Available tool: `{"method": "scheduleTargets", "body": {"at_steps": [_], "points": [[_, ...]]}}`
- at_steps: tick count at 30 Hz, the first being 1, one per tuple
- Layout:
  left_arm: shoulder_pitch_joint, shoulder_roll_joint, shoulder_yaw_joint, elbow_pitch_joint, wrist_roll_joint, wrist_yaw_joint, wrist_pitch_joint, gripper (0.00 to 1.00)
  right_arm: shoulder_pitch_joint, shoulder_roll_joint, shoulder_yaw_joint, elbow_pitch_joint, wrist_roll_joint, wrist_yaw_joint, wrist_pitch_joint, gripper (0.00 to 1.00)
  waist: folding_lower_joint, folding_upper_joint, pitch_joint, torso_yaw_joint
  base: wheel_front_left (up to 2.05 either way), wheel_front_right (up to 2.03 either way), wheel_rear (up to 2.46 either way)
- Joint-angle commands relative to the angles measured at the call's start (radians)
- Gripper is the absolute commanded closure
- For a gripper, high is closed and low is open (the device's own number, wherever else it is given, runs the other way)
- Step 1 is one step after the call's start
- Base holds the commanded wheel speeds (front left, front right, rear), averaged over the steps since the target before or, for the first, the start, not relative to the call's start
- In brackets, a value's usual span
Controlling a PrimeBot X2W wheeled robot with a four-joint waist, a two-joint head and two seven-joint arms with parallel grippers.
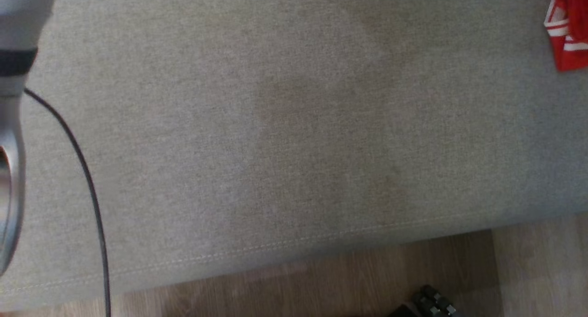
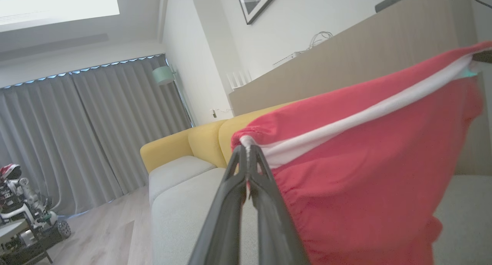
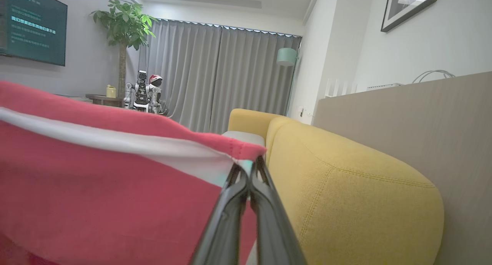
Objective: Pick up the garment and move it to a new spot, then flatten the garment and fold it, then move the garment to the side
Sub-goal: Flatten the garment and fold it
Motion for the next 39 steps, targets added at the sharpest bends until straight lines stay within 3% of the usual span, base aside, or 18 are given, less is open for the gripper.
{"method": "scheduleTargets", "body": {"at_steps": [1,6,12,16,21,32,35,39], "points": [[-0.033,0.031,0.014,-0.03,0.029,0.01,-0.012,1.0,0.02,-0.03,-0.006,-0.039,-0.001,0.0,-0.02,1.0,-0.0003,0.0,-0.007,0.004,0.0,0.0,0.0],[0.171,0.076,0.012,-0.213,0.077,-0.001,-0.017,1.0,0.218,-0.087,0.015,-0.146,0.022,0.0,-0.046,1.0,-0.0003,0.0,-0.044,0.021,0.0,0.0,0.0],[0.581,0.158,-0.025,-0.422,0.08,-0.027,-0.017,1.0,0.649,-0.117,-0.033,-0.317,0.077,0.0,-0.042,1.0,-0.0003,0.0,-0.114,0.049,0.0,0.0,0.0],[0.824,0.179,-0.036,-0.513,0.076,-0.011,-0.017,1.0,0.944,-0.083,-0.089,-0.399,0.093,0.0,-0.009,1.0,-0.0003,0.0,-0.16,0.059,0.0,0.0,0.0],[1.091,0.215,-0.101,-0.55,0.132,-0.011,-0.017,1.0,1.261,0.029,-0.173,-0.51,0.082,0.0,0.069,1.0,-0.0003,0.0,-0.244,0.051,0.0,0.0,0.0],[1.326,0.32,-0.099,-0.632,0.119,0.038,-0.015,1.0,1.548,0.046,-0.291,-0.732,0.077,0.0,0.208,1.0,-0.0003,0.0,-0.318,0.067,0.0,0.0,0.0],[1.325,0.318,-0.086,-0.657,0.096,0.04,-0.006,1.0,1.553,0.051,-0.331,-0.771,0.075,0.0,0.229,1.0,-0.0003,0.0,-0.306,0.077,0.0,0.0,0.0],[1.289,0.266,-0.068,-0.672,0.027,0.019,0.01,1.0,1.495,0.05,-0.358,-0.805,0.078,0.0,0.286,1.0,-0.0003,0.0,-0.283,0.099,0.0,0.0,0.0]]}}
